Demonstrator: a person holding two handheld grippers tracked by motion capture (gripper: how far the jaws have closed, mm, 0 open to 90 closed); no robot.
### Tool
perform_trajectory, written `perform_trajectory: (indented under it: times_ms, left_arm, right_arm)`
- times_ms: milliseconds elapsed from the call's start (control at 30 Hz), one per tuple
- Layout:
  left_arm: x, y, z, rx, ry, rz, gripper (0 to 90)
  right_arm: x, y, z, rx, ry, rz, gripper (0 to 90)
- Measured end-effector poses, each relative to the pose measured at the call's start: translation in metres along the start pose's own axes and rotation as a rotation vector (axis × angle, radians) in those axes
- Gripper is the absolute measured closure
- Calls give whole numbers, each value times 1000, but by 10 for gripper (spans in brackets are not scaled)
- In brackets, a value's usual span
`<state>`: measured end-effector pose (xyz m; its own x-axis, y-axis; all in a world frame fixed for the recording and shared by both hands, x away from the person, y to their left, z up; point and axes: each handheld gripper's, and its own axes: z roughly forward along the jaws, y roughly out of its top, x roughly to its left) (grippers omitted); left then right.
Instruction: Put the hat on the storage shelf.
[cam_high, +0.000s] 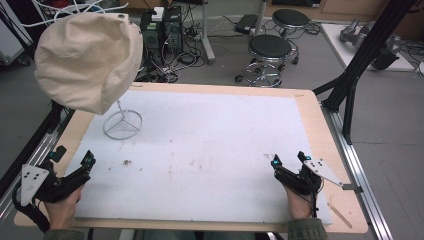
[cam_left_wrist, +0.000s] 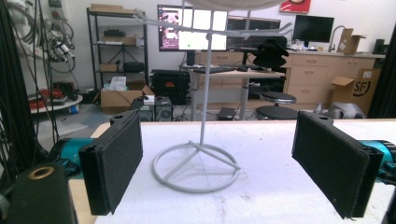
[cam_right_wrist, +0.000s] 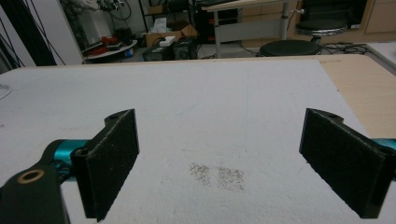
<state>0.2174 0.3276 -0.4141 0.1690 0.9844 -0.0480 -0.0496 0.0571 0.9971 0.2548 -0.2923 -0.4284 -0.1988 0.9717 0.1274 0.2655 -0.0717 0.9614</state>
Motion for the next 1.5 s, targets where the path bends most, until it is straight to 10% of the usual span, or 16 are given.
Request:
perform_trajectory:
  times_ms: [400, 867, 1200, 1500]
  left_arm:
    - [10, -14, -2, 20, 34, -56, 166]
    - [-1, -27, -1, 58, -8, -67, 166]
    - [0, -29, -1, 60, -18, -84, 168]
    - [0, -28, 1, 56, -26, -84, 171]
  right_arm:
    - [7, -2, -5, -49, -51, 2, 110]
    - [11, -4, -4, -32, 1, 6, 111]
    - [-1, -8, -3, -31, 10, 120, 111]
    - [-1, -9, -4, -22, 12, 106, 111]
